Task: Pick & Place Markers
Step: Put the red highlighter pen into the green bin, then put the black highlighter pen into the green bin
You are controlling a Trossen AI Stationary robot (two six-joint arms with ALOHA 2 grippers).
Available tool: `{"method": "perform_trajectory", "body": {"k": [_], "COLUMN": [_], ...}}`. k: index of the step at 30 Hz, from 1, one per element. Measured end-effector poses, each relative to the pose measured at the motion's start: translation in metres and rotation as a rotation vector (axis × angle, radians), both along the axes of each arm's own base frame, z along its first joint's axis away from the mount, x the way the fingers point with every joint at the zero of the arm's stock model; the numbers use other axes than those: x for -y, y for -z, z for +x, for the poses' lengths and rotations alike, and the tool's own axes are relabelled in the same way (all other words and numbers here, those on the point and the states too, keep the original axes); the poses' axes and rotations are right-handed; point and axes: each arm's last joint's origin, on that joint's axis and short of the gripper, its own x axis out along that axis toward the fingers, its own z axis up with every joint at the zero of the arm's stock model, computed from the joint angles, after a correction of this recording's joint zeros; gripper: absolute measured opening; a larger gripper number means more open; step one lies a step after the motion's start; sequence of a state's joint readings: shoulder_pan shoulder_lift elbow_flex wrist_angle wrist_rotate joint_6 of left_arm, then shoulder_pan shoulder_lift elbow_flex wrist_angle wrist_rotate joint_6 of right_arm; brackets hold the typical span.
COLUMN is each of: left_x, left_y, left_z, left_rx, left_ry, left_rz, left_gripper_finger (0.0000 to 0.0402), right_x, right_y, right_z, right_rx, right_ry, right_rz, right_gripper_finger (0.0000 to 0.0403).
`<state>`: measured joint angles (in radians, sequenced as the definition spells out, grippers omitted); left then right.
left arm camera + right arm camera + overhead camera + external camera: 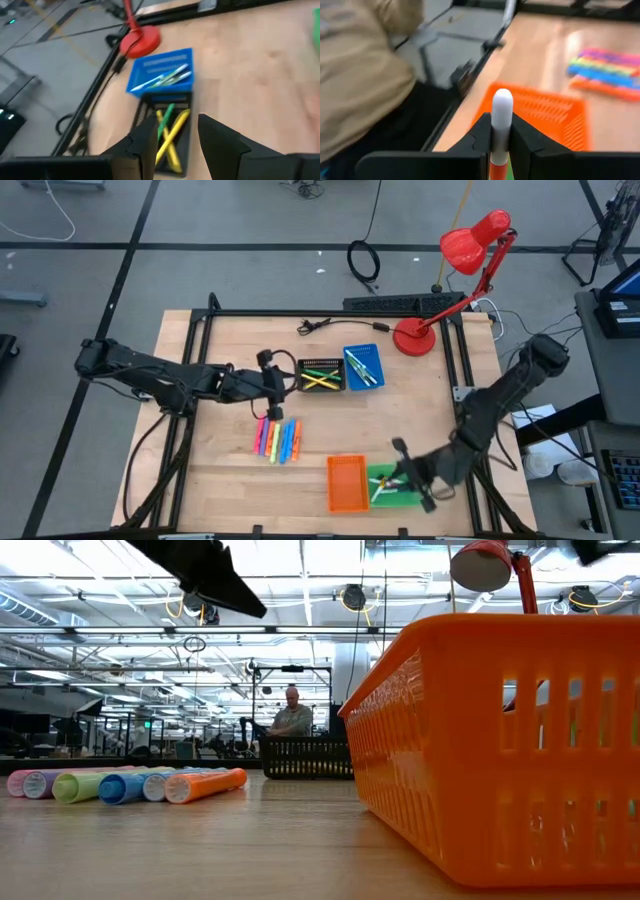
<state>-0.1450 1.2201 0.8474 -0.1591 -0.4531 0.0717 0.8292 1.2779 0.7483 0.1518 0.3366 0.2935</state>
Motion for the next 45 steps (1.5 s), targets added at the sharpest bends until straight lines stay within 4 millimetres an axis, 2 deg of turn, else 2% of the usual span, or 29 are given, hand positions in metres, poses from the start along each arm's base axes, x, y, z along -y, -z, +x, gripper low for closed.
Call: {"method": "perform_trajectory", "body": {"k": [3,7,16,32,36,40,42,45], "left_x": [-0.003,-0.007,-0.010,-0.010,-0.012,-0.026,-0.040,-0.059], "left_y": [0.003,0.005,0.005,0.012,0.021,0.047,0.058,0.072], "left_z": [-0.001,-0.001,-0.002,-0.007,-0.013,-0.022,-0.026,-0.032], "left_rx": [-0.020,-0.029,-0.035,-0.111,-0.191,-0.266,-0.266,-0.272], "left_ry": [-0.040,-0.068,-0.088,-0.101,-0.124,-0.191,-0.256,-0.306], "left_rz": [-0.008,-0.028,-0.042,-0.044,-0.048,-0.054,-0.113,-0.306], "left_gripper_finger": [0.0145,0.0145,0.0145,0.0145,0.0145,0.0145,0.0145,0.0145], "right_x": [-0.012,-0.017,-0.012,-0.007,-0.008,-0.007,-0.007,-0.004], "right_y": [0.009,0.012,0.012,0.011,0.011,0.011,0.011,0.011], "right_z": [-0.008,-0.012,-0.006,-0.001,-0.001,-0.001,0.000,0.003], "right_rx": [-0.053,-0.074,-0.051,-0.034,-0.024,-0.019,-0.019,-0.019], "right_ry": [-0.029,-0.029,0.015,0.050,0.042,0.038,0.043,0.055], "right_rz": [0.007,0.025,-0.004,-0.008,-0.022,-0.029,-0.028,-0.029], "right_gripper_finger": [0.0036,0.0043,0.0053,0.0130,0.0134,0.0131,0.0128,0.0126]}}
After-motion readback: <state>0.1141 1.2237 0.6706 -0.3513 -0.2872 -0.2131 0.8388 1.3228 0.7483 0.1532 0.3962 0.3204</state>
